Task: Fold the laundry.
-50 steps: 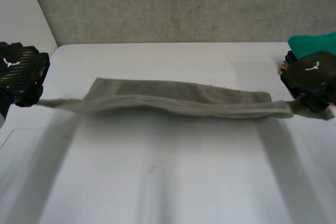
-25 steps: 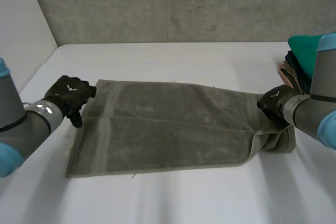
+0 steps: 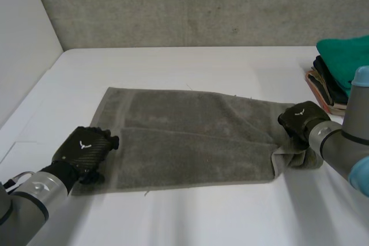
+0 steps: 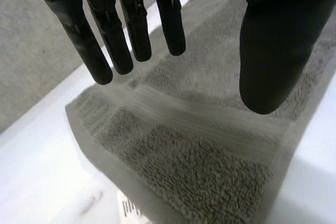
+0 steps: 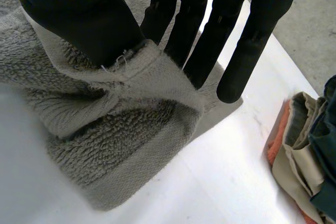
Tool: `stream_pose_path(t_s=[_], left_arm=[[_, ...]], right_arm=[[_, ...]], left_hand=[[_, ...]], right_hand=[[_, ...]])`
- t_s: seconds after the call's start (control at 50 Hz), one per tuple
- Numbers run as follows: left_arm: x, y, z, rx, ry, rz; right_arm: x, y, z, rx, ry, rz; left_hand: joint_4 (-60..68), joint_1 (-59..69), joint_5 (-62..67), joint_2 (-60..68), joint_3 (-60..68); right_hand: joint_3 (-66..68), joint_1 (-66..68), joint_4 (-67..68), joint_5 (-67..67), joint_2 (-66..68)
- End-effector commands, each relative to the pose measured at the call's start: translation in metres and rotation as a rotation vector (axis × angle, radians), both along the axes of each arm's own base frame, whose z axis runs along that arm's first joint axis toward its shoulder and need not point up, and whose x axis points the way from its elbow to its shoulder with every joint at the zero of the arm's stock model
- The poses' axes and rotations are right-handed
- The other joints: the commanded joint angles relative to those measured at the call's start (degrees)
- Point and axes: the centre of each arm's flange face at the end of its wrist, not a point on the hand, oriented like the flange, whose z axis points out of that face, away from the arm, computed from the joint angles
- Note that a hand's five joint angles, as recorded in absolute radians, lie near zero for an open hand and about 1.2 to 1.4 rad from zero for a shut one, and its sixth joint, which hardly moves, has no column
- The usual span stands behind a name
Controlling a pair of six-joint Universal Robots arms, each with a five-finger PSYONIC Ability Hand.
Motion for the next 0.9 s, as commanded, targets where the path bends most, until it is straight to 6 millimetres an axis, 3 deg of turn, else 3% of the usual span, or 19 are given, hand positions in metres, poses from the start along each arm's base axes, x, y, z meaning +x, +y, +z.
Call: stream_pose_path(t_s=[0.02,0.48,0.72,0.9], left_arm=[[0.003,-0.006,-0.021,0.059,-0.053,-0.003],[0.003,-0.011,-0.033,0.072,-0.095,-0.026],[0.001,-0.033,-0.04,-0.039,-0.138,-0.036],[-0.001,-0.047,-0.033,-0.124,-0.169,-0.049]], right_arm=[[0.0,0.005,-0.007,0.012,-0.001,0.009],[0.003,0.008,-0.009,0.004,-0.001,0.022],[0.004,0.009,-0.01,0.006,0.002,0.025],[0.004,0.01,-0.012,0.007,0.002,0.027]], left_hand=[[5.07,5.31,5.03,5.35,5.23],[7.59,7.83,7.55,7.86,7.75],[12.13,12.37,12.09,12.4,12.29],[20.2,20.44,20.16,20.47,20.36]], right_hand=[[12.14,16.71,11.38,11.81,12.82],[12.14,16.71,11.38,11.81,12.82],[12.14,16.71,11.38,11.81,12.82],[12.14,16.71,11.38,11.81,12.82]])
